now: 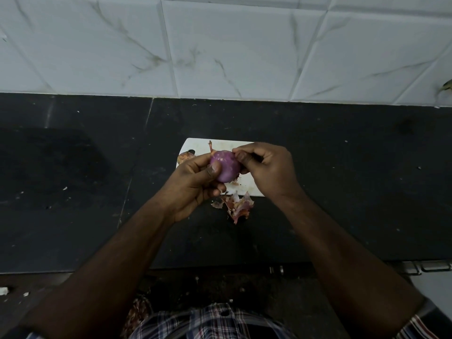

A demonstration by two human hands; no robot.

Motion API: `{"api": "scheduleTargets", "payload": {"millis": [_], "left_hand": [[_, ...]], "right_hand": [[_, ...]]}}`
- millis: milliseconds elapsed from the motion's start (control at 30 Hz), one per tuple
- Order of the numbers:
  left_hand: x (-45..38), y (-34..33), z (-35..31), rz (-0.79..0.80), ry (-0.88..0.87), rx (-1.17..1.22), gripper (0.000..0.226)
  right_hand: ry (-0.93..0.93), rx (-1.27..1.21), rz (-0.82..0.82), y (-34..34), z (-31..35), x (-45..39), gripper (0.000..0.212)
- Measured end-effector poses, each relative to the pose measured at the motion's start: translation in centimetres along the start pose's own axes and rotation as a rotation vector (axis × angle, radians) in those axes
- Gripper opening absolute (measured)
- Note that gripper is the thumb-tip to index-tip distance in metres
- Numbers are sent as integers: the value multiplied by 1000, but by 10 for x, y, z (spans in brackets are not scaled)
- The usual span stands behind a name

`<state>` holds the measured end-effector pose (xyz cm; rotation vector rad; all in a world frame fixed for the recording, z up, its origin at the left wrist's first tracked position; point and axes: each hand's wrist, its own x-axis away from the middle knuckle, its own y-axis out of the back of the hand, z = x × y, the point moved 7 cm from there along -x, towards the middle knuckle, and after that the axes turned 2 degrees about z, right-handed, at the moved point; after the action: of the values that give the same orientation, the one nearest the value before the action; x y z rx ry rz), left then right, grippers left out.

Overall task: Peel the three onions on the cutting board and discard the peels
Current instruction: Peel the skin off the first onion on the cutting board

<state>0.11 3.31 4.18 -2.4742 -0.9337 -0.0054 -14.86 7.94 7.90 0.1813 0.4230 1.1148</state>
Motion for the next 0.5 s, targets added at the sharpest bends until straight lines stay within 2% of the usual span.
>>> {"api": "scheduleTargets", "payload": {"millis": [100,167,267,500], "left_hand": [[-1,3,0,7,-12,-19,37],[-1,4,-2,4,-24,-44,39],[-2,5,-5,1,-26,-65,50],[-2,4,-9,-53,-60,-145,43]], "right_hand": [[-164,-169,120,-8,-5,1,15],[-189,-223,171,-16,-4,3,17],[-174,-253,120,-17,-4,3,22],[-304,-476,98,-19,-12,7,19]]}}
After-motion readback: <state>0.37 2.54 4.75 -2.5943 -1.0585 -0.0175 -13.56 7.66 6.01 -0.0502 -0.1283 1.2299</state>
